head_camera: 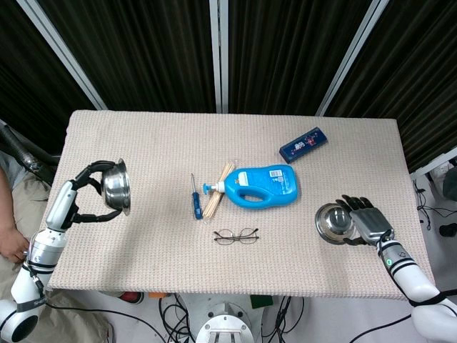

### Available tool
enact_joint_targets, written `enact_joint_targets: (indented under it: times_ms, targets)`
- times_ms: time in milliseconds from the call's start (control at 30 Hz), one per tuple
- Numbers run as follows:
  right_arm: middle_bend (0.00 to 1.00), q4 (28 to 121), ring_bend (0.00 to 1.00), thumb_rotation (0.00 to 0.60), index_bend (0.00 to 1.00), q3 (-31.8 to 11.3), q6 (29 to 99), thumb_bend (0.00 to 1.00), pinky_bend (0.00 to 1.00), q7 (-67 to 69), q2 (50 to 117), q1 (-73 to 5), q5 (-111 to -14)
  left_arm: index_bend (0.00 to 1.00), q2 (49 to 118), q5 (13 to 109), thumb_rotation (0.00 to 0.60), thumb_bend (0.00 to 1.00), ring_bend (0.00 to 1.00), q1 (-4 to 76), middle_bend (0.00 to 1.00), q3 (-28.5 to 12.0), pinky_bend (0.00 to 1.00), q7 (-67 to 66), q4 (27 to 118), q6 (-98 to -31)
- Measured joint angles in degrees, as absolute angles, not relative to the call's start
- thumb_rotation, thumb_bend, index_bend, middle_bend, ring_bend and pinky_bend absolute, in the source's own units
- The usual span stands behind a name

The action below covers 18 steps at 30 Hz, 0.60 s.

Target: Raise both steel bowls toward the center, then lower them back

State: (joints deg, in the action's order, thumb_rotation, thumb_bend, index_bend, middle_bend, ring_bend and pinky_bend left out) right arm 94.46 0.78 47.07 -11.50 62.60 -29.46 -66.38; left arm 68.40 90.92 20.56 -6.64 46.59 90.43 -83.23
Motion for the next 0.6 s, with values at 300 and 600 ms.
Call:
enact_joint_targets:
  times_ms: [300, 600]
  targets:
    - [0.0, 94.0, 0.0, 0.582, 0.0, 0.9, 45.9, 0.0, 0.0, -12.5, 63.3, -30.2, -65.2, 0.57, 68.4, 91.3, 0.6, 0.09, 0.4, 20.6, 0.48, -6.5, 0.56, 46.6, 90.6, -83.4]
    - [0.0, 92.8, 0.0, 0.581, 0.0, 1.4, 44.0, 0.0, 0.0, -14.8, 64.3, -31.2, -62.5, 0.57, 68.1, 91.5, 0.6, 0.09, 0.4, 20.7, 0.48, -6.5, 0.56, 46.5, 90.9, -83.6]
